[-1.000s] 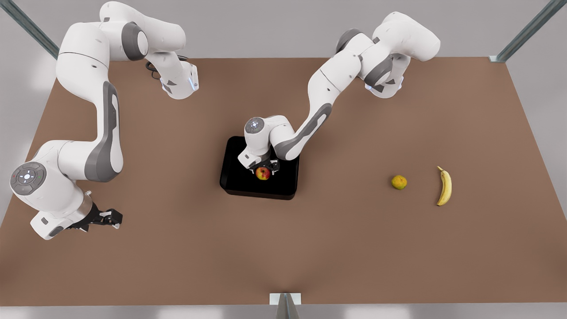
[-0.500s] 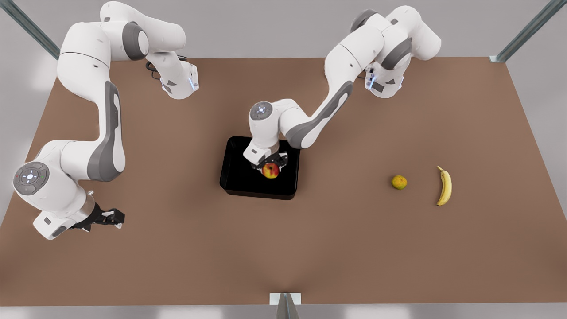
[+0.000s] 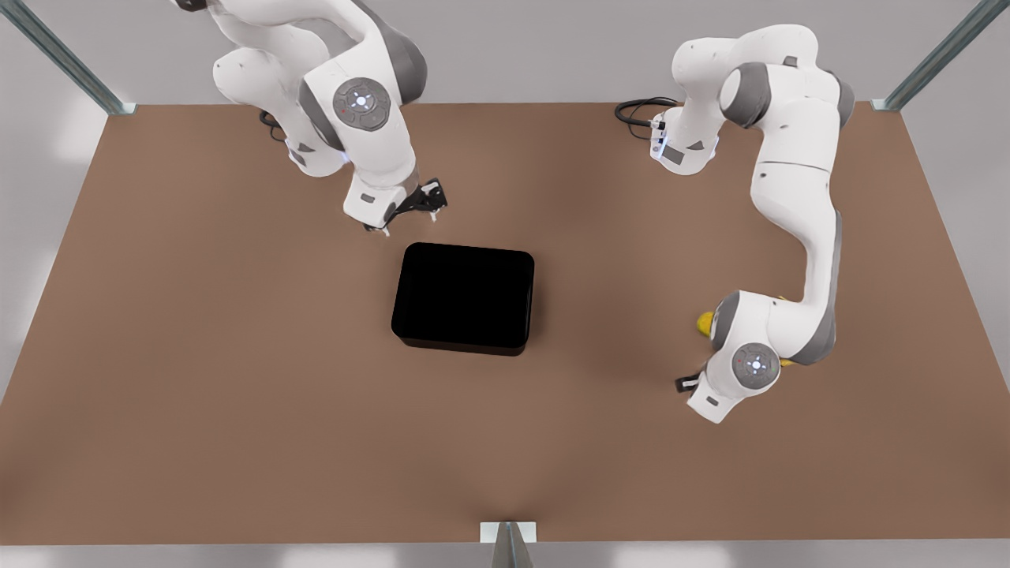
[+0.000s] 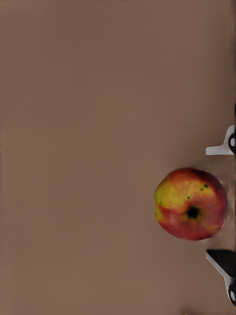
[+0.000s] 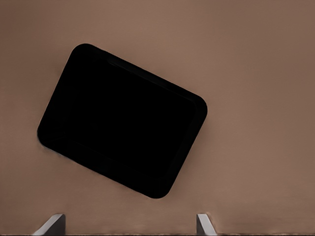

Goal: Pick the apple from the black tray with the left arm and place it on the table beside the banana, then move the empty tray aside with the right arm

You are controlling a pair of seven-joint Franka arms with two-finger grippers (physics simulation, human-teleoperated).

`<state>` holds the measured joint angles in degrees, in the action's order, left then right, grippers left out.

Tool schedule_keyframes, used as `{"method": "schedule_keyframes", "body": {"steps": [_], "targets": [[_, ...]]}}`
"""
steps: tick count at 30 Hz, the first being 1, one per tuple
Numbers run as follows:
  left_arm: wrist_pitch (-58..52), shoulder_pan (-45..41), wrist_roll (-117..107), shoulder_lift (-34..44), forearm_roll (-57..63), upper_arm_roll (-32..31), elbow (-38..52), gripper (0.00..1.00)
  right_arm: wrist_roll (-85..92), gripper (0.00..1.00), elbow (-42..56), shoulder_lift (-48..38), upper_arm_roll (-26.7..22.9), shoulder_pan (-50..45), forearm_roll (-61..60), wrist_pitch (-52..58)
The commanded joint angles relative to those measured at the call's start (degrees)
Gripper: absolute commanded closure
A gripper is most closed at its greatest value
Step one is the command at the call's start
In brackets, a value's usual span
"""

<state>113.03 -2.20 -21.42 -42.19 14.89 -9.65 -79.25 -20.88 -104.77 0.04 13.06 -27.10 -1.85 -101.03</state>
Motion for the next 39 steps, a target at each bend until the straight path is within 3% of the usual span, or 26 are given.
{"method": "schedule_keyframes", "body": {"steps": [1,4,5,6,7,8,9,10,12,16,20,22,24,30,34,39], "targets": [[3.52,0.18,43.39,0.10,0.05,-0.02,-0.03,0.00,-46.70,0.00,-12.91,-5.40,0.91,1.96,-3.95,-21.21],[0.89,0.26,37.44,3.07,-1.17,0.07,0.85,0.00,-52.08,0.00,-19.68,-5.66,0.48,2.14,-5.80,-28.70],[-0.78,0.26,29.63,7.11,-10.19,0.16,2.69,0.00,-46.03,0.00,-21.70,-8.38,-2.59,2.23,-5.89,-28.26],[-11.55,0.79,23.45,8.97,-21.53,0.42,8.47,0.00,-38.11,0.00,-21.71,-10.14,-7.24,2.23,-5.80,-24.76],[-20.09,3.41,23.00,9.50,-26.21,0.33,12.79,0.00,-31.54,0.01,-21.10,-10.15,-8.66,2.23,-5.71,-20.37],[-23.99,5.18,23.53,15.19,-22.73,0.33,11.15,0.00,-27.46,0.00,-19.95,-10.06,-12.08,2.31,-5.80,-19.47],[-16.67,8.60,25.28,24.31,-22.45,0.95,-1.54,0.00,-34.63,0.00,-19.95,-10.15,-12.18,2.14,-6.76,-17.89],[-9.67,9.40,24.68,29.19,-22.27,1.04,-8.64,0.00,-38.80,0.00,-19.95,-9.71,-12.18,2.14,-7.38,-17.89],[-9.67,11.78,25.03,28.57,-21.83,1.04,-8.02,0.00,-35.02,0.00,-19.16,-9.27,-13.68,2.05,-7.47,-17.28],[-9.67,12.13,25.20,28.22,-21.75,0.86,-8.38,0.00,-26.06,0.00,-19.95,-5.75,-8.40,1.00,-6.77,-21.49],[-10.72,12.22,25.11,28.05,-21.66,0.86,-8.81,0.00,-17.00,0.00,-20.04,-0.04,-7.35,1.00,-6.24,-26.41],[-10.72,12.04,25.11,27.61,-21.74,0.77,-9.08,0.00,-16.65,0.00,-20.04,0.40,-7.44,1.00,3.42,-30.01],[-10.19,12.13,25.20,26.90,-21.75,0.77,-9.08,0.00,-17.96,0.00,-23.73,0.14,-7.35,1.00,7.21,-40.73],[-10.37,12.22,25.11,26.90,-22.10,0.86,-9.08,0.00,-19.46,0.02,-24.43,5.14,-7.79,1.26,12.74,-44.34],[-11.16,12.13,24.85,27.17,-21.83,0.77,-9.78,0.00,-15.33,0.02,-25.58,4.44,-12.18,1.43,15.29,-44.52],[-12.39,12.13,24.59,28.31,-21.66,0.77,-10.40,0.00,-15.50,0.00,-25.75,5.50,-11.92,1.08,15.29,-45.66]]}}
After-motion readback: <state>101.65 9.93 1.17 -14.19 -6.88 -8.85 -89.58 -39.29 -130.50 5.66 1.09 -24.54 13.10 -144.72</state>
